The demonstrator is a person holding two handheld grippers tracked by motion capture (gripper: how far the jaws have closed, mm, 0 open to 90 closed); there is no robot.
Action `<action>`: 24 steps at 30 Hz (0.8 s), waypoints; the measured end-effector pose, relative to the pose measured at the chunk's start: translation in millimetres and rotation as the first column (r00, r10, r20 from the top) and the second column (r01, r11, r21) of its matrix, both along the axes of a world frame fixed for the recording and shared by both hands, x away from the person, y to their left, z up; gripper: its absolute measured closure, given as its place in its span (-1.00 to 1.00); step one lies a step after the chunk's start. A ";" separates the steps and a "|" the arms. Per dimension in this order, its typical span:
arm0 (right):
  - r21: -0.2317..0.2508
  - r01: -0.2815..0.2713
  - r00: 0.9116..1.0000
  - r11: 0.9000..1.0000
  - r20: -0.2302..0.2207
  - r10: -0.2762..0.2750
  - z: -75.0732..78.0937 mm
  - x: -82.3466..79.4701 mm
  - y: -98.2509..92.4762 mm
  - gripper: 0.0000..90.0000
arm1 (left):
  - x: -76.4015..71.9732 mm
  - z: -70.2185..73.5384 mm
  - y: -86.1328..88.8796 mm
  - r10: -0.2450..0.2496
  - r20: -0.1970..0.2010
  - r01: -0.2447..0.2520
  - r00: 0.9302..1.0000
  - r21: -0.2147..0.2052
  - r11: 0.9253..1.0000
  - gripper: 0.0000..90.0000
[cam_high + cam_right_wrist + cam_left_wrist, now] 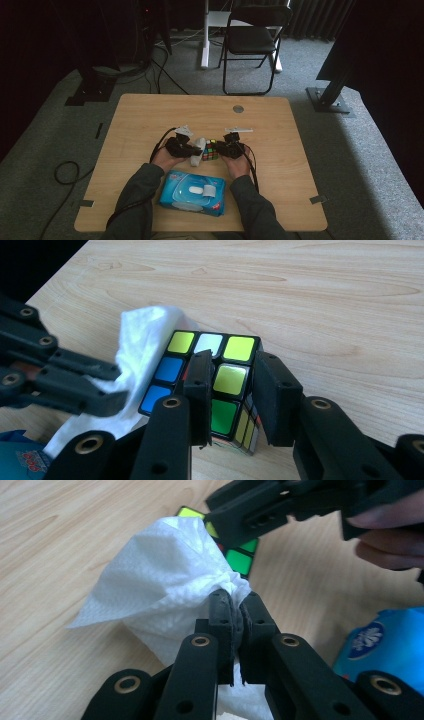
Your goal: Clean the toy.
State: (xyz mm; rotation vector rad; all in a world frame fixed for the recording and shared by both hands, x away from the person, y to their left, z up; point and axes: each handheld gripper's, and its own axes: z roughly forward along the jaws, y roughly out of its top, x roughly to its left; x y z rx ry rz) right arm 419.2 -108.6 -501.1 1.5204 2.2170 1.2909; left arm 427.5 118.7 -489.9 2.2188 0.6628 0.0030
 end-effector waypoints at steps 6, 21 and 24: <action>0.008 0.016 1.000 1.000 -0.006 -0.016 -0.2 0.9 0.4 0.56 | -0.4 -6.8 -5.4 -0.042 -0.015 0.043 0.999 0.055 0.998 0.91; 0.006 0.058 0.998 0.998 -0.010 -0.058 0.2 0.2 2.9 0.57 | 11.1 -13.9 -17.9 0.045 0.035 -0.051 0.998 0.197 0.979 0.91; 0.012 0.073 0.997 0.997 -0.012 -0.073 -0.2 0.9 2.9 0.56 | 11.7 -13.1 -18.4 0.043 0.041 -0.050 0.998 0.198 0.979 0.91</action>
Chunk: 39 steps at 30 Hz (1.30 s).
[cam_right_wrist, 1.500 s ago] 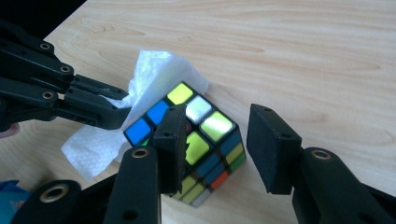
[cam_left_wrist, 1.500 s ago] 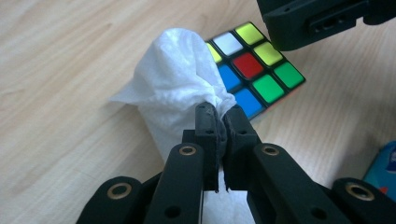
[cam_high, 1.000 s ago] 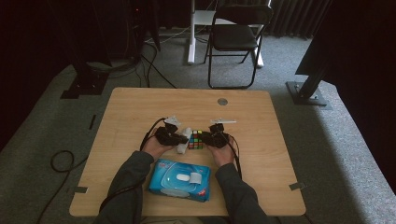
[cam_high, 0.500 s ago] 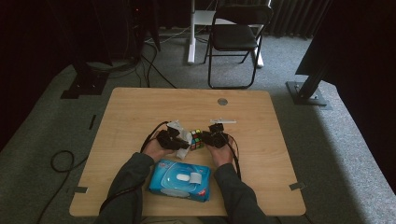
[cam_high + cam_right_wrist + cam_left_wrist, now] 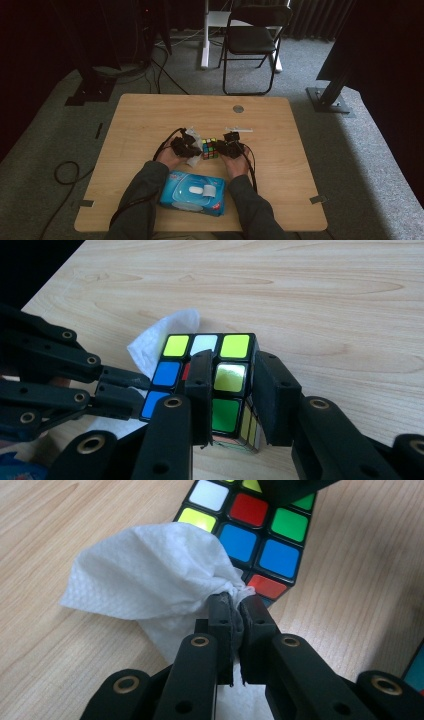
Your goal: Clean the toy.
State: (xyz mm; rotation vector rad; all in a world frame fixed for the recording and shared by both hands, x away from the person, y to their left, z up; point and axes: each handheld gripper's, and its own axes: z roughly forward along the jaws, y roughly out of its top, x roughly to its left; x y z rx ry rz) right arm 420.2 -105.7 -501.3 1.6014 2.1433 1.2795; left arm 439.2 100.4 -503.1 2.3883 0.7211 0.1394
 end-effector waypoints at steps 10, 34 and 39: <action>0.018 0.022 1.000 1.000 -0.003 -0.021 -1.2 1.5 -0.1 0.56 | 2.0 14.4 6.9 0.014 0.024 -0.012 1.000 -0.079 0.997 0.90; 0.027 0.022 1.000 0.999 -0.004 -0.021 -2.4 0.1 -1.3 0.52 | 23.7 10.5 5.4 0.138 -0.014 -0.139 0.990 -0.107 0.984 0.91; 0.032 0.023 1.000 0.999 -0.006 -0.023 -2.7 -0.1 -1.5 0.52 | 23.8 9.3 6.4 0.140 -0.024 -0.142 0.990 -0.105 0.984 0.91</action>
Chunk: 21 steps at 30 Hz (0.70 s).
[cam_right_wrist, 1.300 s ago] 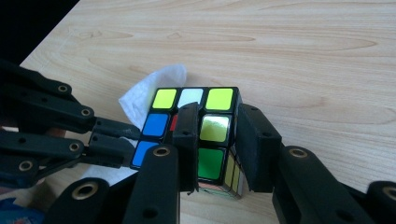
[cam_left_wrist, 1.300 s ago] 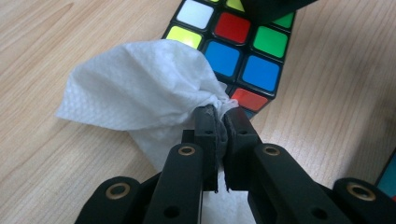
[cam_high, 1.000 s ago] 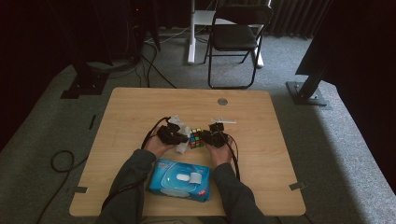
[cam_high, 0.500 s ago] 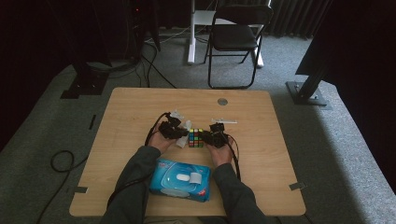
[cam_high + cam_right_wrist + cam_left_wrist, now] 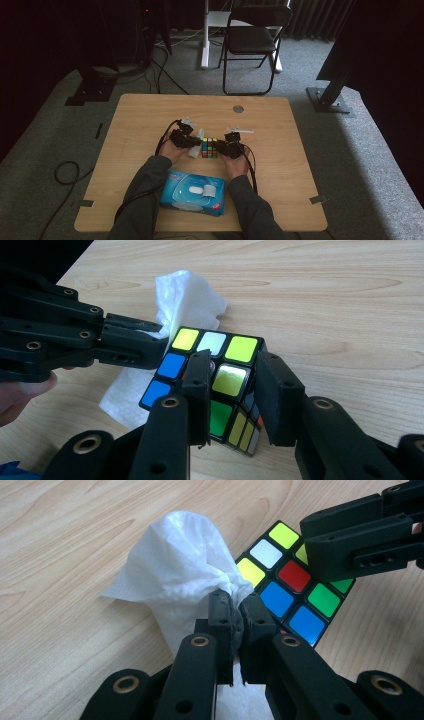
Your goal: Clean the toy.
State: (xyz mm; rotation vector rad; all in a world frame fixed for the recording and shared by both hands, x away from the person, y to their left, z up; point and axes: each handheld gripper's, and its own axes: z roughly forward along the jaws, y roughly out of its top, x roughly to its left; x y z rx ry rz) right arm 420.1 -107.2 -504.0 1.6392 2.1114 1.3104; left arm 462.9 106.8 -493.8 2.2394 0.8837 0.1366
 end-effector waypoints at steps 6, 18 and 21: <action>0.003 0.001 1.000 1.000 0.003 -0.001 -0.6 -0.2 -0.5 0.52 | 1.7 -16.4 -1.5 -0.018 -0.058 0.020 0.998 0.030 0.999 0.91; 0.004 0.000 1.000 1.000 0.003 0.000 -0.7 -0.2 -0.6 0.52 | 5.5 -24.9 -10.4 -0.043 -0.068 0.052 0.997 0.137 0.989 0.90; 0.006 -0.001 1.000 1.000 0.004 0.001 -1.0 0.0 -0.9 0.52 | 2.2 -21.5 -13.0 -0.032 -0.040 0.038 0.999 0.157 0.987 0.90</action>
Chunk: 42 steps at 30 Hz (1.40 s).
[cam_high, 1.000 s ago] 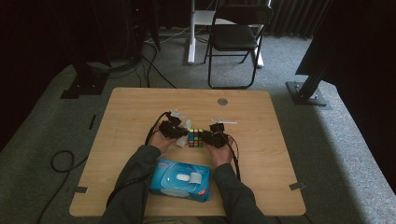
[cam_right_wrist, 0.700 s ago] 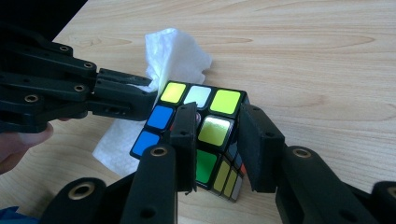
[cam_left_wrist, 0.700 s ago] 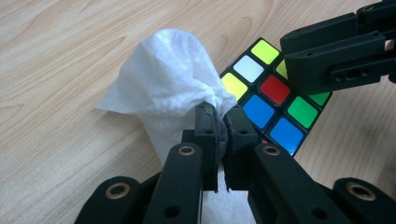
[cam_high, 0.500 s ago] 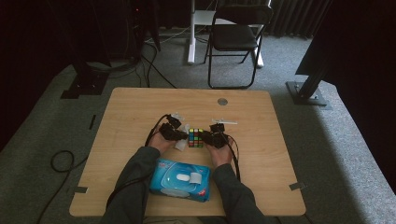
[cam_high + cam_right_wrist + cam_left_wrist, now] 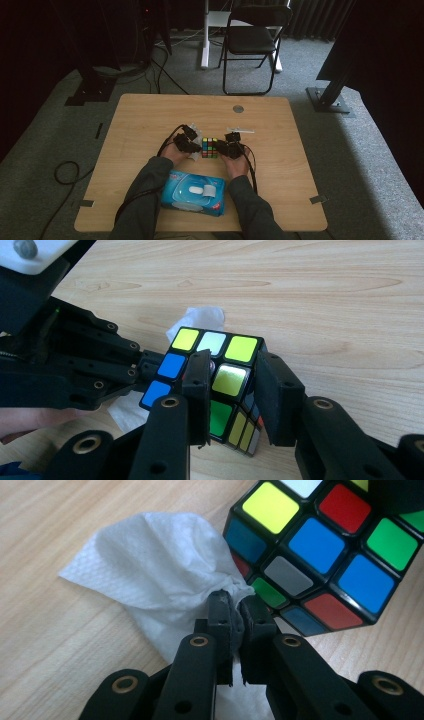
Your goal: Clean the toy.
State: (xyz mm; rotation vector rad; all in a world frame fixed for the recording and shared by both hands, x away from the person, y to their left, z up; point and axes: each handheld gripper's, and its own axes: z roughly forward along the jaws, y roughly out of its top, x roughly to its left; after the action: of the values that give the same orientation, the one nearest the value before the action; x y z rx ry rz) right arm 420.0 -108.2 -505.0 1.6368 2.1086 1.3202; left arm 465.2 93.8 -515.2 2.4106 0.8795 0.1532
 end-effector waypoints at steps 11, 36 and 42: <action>0.010 -0.001 1.000 1.000 -0.004 0.001 -0.6 0.1 -0.8 0.52 | -17.7 35.6 18.9 -0.025 0.066 0.036 0.998 -0.173 0.984 0.91; 0.012 0.005 1.000 1.000 -0.005 -0.005 -0.6 -0.3 -0.5 0.52 | -6.6 3.2 7.5 -0.024 -0.038 0.021 0.999 -0.064 0.998 0.92; 0.014 0.006 1.000 1.000 -0.004 -0.006 -0.9 -0.4 -0.5 0.52 | -5.2 -5.1 5.7 -0.019 -0.056 0.016 0.998 -0.052 0.999 0.92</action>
State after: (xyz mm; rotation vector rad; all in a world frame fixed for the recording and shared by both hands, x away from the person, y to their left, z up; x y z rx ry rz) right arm 419.6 -108.7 -505.9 1.6513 2.0995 1.3341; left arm 460.0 99.5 -520.4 2.3845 0.8771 0.0553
